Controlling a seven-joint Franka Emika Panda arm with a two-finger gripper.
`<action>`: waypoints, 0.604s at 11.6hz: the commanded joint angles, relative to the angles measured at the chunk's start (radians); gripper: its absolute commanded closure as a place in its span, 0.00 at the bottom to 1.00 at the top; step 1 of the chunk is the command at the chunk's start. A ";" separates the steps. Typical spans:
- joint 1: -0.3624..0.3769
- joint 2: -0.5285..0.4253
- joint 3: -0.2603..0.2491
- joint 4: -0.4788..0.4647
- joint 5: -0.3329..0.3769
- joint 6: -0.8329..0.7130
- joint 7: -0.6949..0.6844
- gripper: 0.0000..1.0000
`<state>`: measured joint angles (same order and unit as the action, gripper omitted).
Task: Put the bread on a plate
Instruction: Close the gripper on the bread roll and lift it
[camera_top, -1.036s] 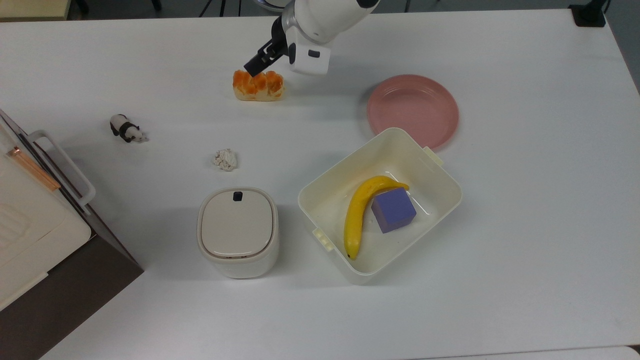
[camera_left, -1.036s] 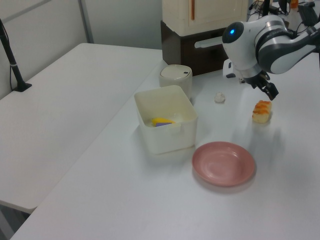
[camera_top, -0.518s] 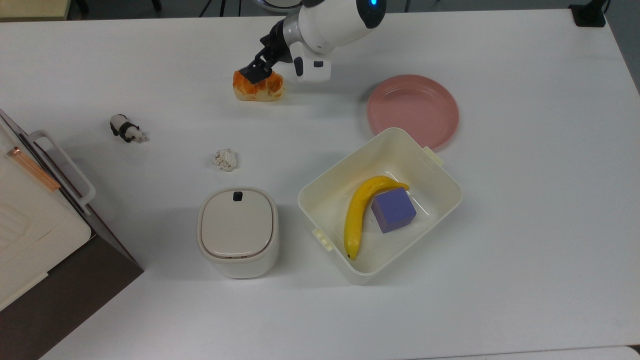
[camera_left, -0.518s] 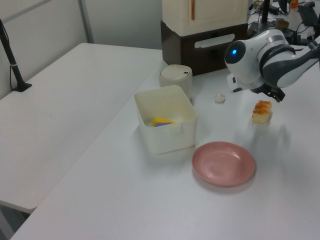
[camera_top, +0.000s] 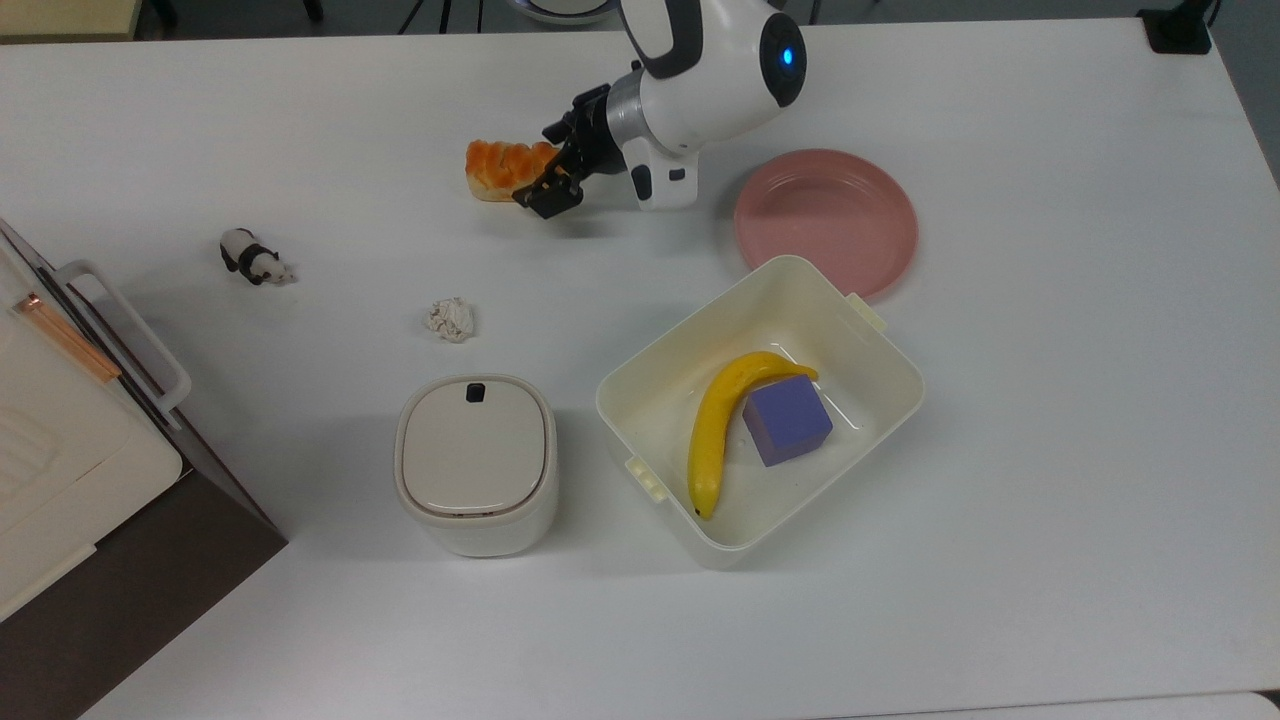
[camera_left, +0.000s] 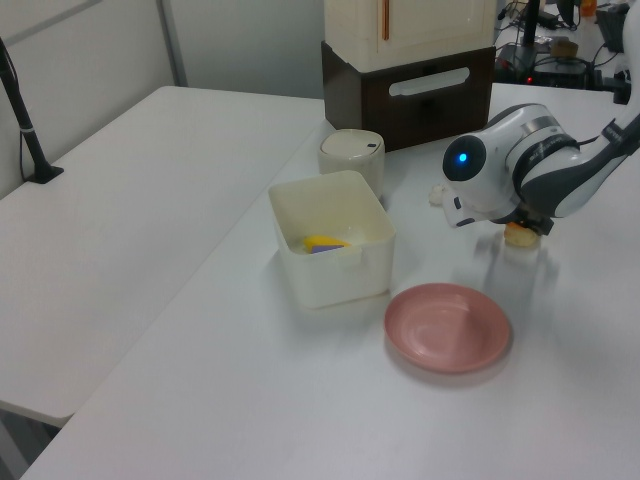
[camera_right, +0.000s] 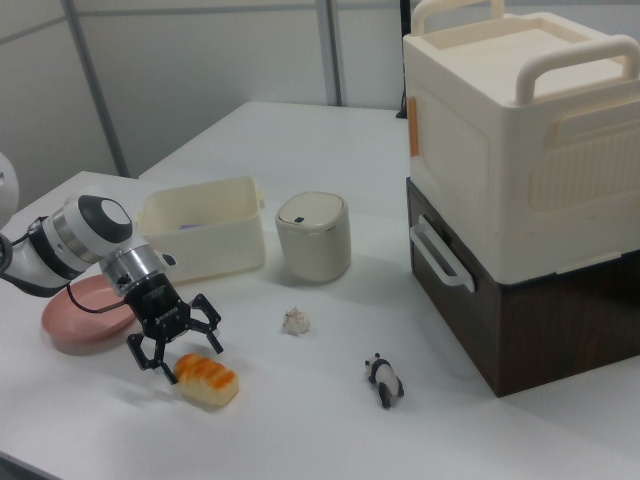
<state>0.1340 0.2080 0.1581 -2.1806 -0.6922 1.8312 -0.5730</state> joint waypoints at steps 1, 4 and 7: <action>-0.002 0.004 -0.003 0.012 -0.024 0.028 0.013 0.05; -0.001 0.004 -0.002 0.012 -0.035 0.027 -0.021 0.44; -0.002 0.004 -0.003 0.011 -0.047 0.026 -0.053 0.71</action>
<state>0.1327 0.2159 0.1579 -2.1654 -0.7168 1.8389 -0.5890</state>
